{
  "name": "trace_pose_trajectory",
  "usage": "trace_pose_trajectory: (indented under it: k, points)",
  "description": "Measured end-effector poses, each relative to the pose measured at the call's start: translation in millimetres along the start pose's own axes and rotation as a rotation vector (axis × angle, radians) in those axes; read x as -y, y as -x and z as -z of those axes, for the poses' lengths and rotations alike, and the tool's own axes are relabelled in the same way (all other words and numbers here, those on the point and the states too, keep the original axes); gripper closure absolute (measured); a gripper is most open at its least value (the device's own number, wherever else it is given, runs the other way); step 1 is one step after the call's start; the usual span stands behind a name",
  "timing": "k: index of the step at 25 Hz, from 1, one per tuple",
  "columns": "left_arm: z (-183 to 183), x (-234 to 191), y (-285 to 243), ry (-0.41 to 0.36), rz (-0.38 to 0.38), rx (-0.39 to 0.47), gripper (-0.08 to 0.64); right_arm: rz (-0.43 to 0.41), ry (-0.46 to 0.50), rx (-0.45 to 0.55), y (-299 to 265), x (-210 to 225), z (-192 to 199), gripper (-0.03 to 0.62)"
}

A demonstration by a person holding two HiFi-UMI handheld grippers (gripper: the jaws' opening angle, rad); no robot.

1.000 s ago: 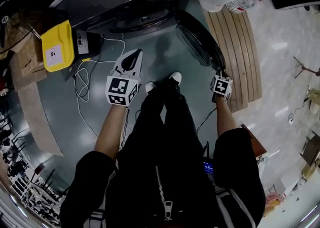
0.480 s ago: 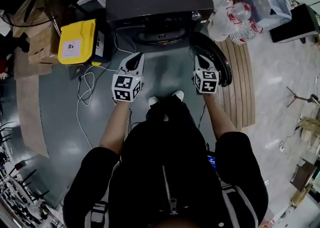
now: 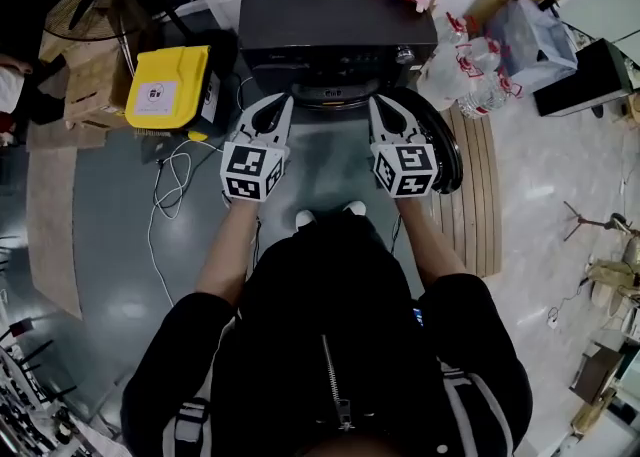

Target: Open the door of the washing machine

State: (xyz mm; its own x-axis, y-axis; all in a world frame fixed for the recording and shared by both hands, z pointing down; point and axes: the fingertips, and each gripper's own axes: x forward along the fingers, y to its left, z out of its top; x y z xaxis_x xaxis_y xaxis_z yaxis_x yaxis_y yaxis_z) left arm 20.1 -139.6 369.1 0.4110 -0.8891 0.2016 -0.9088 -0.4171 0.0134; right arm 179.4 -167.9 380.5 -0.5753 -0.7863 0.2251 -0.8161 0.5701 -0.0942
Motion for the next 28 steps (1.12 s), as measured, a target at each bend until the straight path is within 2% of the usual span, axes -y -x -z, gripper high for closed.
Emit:
trace_pose_trajectory:
  k: [12,28]
  points:
    - [-6.1,-2.1,9.0,0.009,0.011,0.034,0.557,0.015,0.025,0.023,16.9,-10.6,-14.5,0.591]
    - [8.9,7.1,13.4,0.014,0.027,0.021,0.557,0.002,0.0,0.011,21.1,-18.3,-1.9,0.591]
